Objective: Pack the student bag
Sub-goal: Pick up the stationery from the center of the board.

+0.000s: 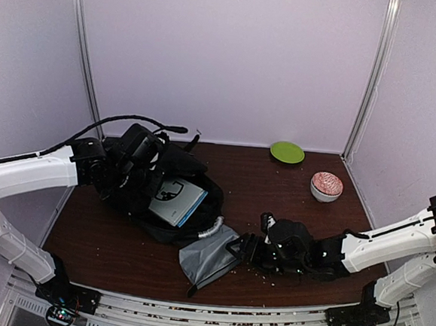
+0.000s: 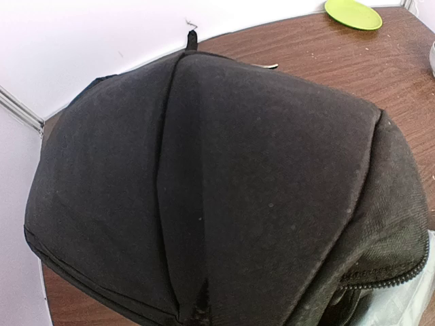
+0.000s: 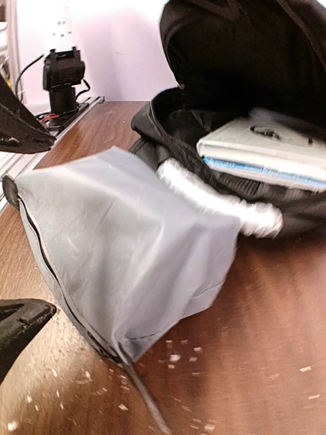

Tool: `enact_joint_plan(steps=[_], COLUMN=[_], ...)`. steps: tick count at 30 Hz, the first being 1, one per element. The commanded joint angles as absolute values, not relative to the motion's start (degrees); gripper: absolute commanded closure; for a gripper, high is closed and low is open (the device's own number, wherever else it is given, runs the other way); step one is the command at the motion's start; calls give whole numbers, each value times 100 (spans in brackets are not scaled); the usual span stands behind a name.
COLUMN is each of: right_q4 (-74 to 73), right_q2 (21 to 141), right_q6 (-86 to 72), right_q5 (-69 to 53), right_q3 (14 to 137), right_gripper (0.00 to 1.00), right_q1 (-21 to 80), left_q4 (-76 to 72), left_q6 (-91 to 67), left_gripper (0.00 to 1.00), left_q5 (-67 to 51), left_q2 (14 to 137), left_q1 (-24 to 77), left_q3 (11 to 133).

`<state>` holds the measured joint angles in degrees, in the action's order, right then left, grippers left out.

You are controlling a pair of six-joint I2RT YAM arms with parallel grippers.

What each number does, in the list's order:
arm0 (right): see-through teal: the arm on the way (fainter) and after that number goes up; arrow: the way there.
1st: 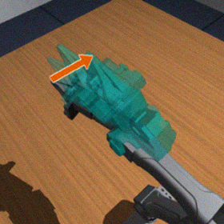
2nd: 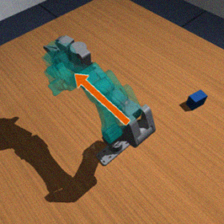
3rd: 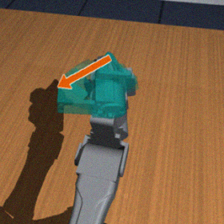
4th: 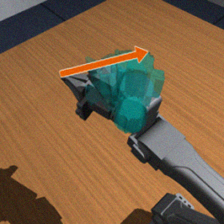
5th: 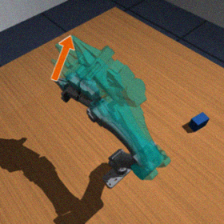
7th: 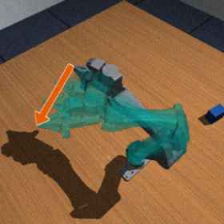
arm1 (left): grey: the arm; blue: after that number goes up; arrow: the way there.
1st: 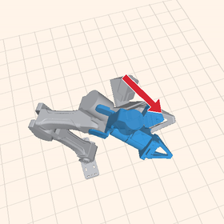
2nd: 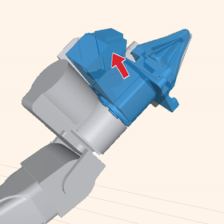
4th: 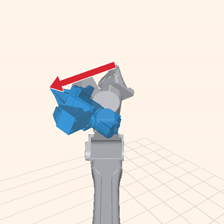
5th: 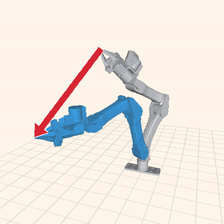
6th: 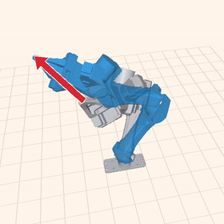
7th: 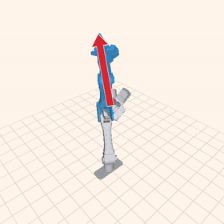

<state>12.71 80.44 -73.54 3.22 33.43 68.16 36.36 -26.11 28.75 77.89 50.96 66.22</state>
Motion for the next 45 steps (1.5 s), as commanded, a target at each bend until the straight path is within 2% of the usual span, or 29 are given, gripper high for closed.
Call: enact_joint_plan(steps=[1,7,17,19,26,31,36,45], right_q4=[1696,1750,2417,2314,1741,987,497,1161], right_q2=[8345,8551,9341,9325,8499,7327,6561,7029], right_q6=[-8172,-8793,-8626,-8512,-7881,-6932,-5763,-5376], right_q5=[506,759,598,684,1070,1268,909,50], right_q3=[3347,3075,3344,3389,3263,3304,3983,5093], right_gripper=[27,31,51,60,100,100,100,100], right_q1=[6897,6890,6793,6780,6656,6647,6610,6425], left_q4=[3603,3572,3574,3532,3544,3532,3253,2821], left_q6=[-2838,-2984,-3041,-3050,-3020,-2925,-2748,-2962], left_gripper=[100,100,100,100,100,100,100,100], left_q5=[3154,3230,3194,3193,3214,3198,2709,1704], left_q2=[7602,7480,7376,7366,7273,7056,6886,6986], left_q1=[5045,5045,5045,5045,5045,5045,5045,5045], left_q3=[6470,6251,6078,6023,5954,5995,6035,6201])
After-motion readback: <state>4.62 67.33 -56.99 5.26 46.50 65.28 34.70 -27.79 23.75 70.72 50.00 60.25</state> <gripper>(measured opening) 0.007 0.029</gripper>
